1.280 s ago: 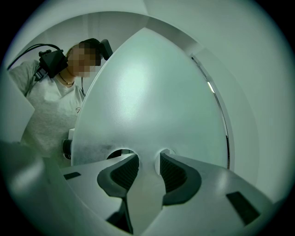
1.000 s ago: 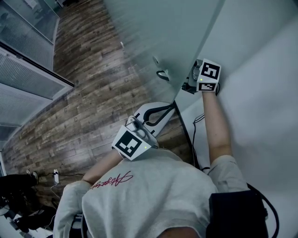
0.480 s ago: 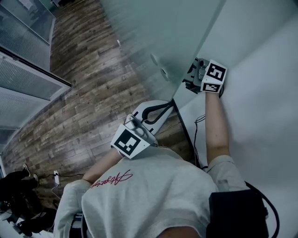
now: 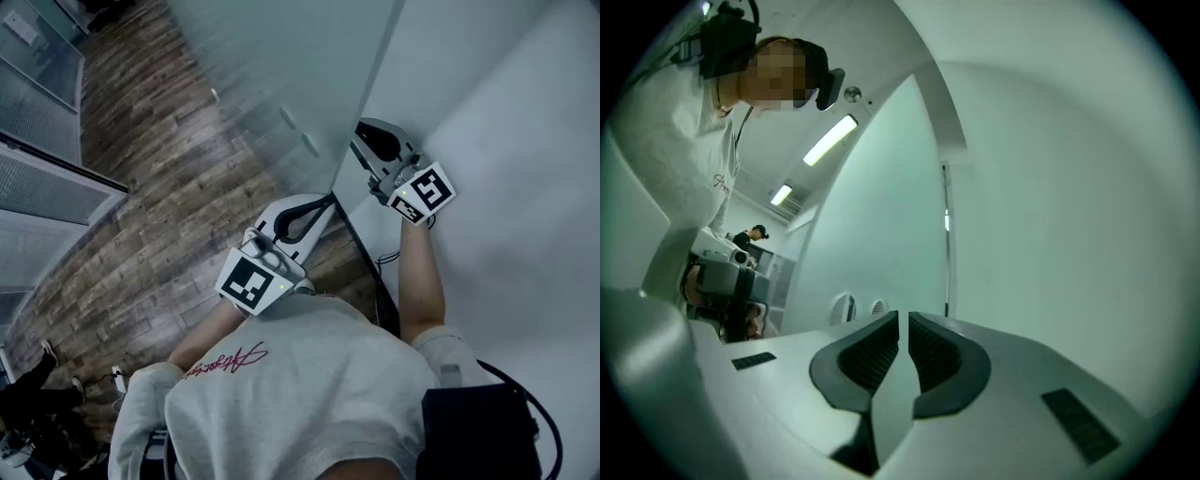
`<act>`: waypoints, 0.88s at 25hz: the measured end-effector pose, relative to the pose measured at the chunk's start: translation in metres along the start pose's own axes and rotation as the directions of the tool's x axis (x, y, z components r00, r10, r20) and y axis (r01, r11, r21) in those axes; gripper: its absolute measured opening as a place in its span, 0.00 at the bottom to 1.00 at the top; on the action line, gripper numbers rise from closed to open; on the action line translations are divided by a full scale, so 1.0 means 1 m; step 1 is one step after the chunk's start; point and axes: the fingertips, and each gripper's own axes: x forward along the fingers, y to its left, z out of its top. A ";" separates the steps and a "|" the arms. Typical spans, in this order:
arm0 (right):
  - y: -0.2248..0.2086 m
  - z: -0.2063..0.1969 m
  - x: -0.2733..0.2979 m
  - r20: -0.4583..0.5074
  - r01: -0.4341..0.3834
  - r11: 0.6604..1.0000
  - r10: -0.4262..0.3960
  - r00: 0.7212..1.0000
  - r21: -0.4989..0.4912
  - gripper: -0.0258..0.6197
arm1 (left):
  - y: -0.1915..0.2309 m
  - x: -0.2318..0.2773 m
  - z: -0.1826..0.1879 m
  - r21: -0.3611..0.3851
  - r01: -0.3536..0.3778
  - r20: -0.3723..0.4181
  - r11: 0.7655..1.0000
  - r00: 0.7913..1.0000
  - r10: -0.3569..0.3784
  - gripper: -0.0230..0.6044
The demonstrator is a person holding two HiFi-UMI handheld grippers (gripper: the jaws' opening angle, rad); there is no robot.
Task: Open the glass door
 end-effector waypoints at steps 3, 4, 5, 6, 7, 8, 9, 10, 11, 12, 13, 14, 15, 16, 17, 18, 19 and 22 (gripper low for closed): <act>0.012 0.003 -0.021 -0.001 0.111 0.994 -0.111 0.994 0.007 0.10 | 0.001 -0.002 -0.002 -0.008 0.012 0.005 1.000 1.000 -0.012 0.07; 0.019 0.002 -0.027 -0.008 0.136 0.991 -0.136 0.991 0.008 0.09 | 0.001 -0.003 -0.003 -0.010 0.018 0.006 1.000 1.000 -0.018 0.07; 0.027 0.002 -0.032 -0.018 0.157 0.988 -0.157 0.987 0.004 0.09 | 0.000 -0.005 -0.003 -0.011 0.024 0.007 1.000 1.000 -0.024 0.07; 0.035 0.004 -0.037 -0.028 0.175 0.985 -0.175 0.984 -0.002 0.09 | -0.001 -0.007 -0.002 -0.011 0.029 0.009 1.000 1.000 -0.029 0.07; 0.044 0.006 -0.041 -0.039 0.190 0.982 -0.191 0.981 -0.013 0.08 | -0.002 -0.010 0.000 -0.010 0.035 0.010 0.999 0.999 -0.035 0.07; 0.053 0.009 -0.044 -0.050 0.205 0.978 -0.206 0.977 -0.026 0.08 | -0.004 -0.013 0.001 -0.008 0.040 0.010 0.999 0.999 -0.040 0.07; 0.062 0.012 -0.048 -0.058 0.220 0.975 -0.222 0.973 -0.038 0.08 | -0.006 -0.015 0.002 -0.006 0.046 0.009 0.999 0.999 -0.046 0.07; 0.070 0.015 -0.053 -0.062 0.233 0.971 -0.235 0.970 -0.045 0.08 | -0.008 -0.018 0.002 -0.006 0.052 0.008 0.999 0.999 -0.052 0.07; 0.078 0.018 -0.057 -0.061 0.245 0.968 -0.248 0.967 -0.043 0.08 | -0.009 -0.020 0.001 -0.005 0.055 0.006 0.998 0.998 -0.055 0.07; 0.085 0.022 -0.061 -0.056 0.258 0.966 -0.259 0.964 -0.035 0.08 | -0.010 -0.022 0.001 -0.005 0.057 0.006 0.998 0.998 -0.057 0.07; 0.092 0.025 -0.063 -0.050 0.269 0.963 -0.270 0.962 -0.024 0.08 | -0.010 -0.024 0.001 -0.004 0.058 0.007 0.998 0.998 -0.058 0.07; 0.099 0.028 -0.065 -0.047 0.278 0.961 -0.278 0.959 -0.015 0.08 | -0.010 -0.027 0.001 -0.003 0.057 0.007 0.998 0.998 -0.057 0.07; 0.107 0.029 -0.065 -0.046 0.282 0.959 -0.282 0.958 -0.009 0.08 | -0.009 -0.030 0.000 -0.002 0.055 0.006 0.998 0.998 -0.055 0.07; 0.115 0.029 -0.064 -0.049 0.283 0.959 -0.283 0.958 -0.005 0.08 | -0.008 -0.034 -0.001 -0.001 0.052 0.004 0.999 0.999 -0.052 0.07; 0.123 0.028 -0.063 -0.054 0.286 0.958 -0.286 0.957 -0.002 0.08 | -0.008 -0.037 -0.002 -0.002 0.048 0.002 0.999 0.999 -0.048 0.07; 0.129 0.026 -0.063 -0.058 0.292 0.956 -0.292 0.955 0.003 0.08 | -0.007 -0.040 -0.003 -0.004 0.045 0.001 0.999 0.999 -0.045 0.07; 0.135 0.025 -0.064 -0.059 0.302 0.953 -0.301 0.952 0.010 0.08 | -0.007 -0.043 -0.003 -0.006 0.042 0.001 0.999 0.999 -0.042 0.07; 0.148 0.025 -0.067 -0.041 0.328 0.944 -0.326 0.944 0.043 0.08 | -0.007 -0.052 -0.003 -0.009 0.041 0.001 0.999 0.999 -0.041 0.07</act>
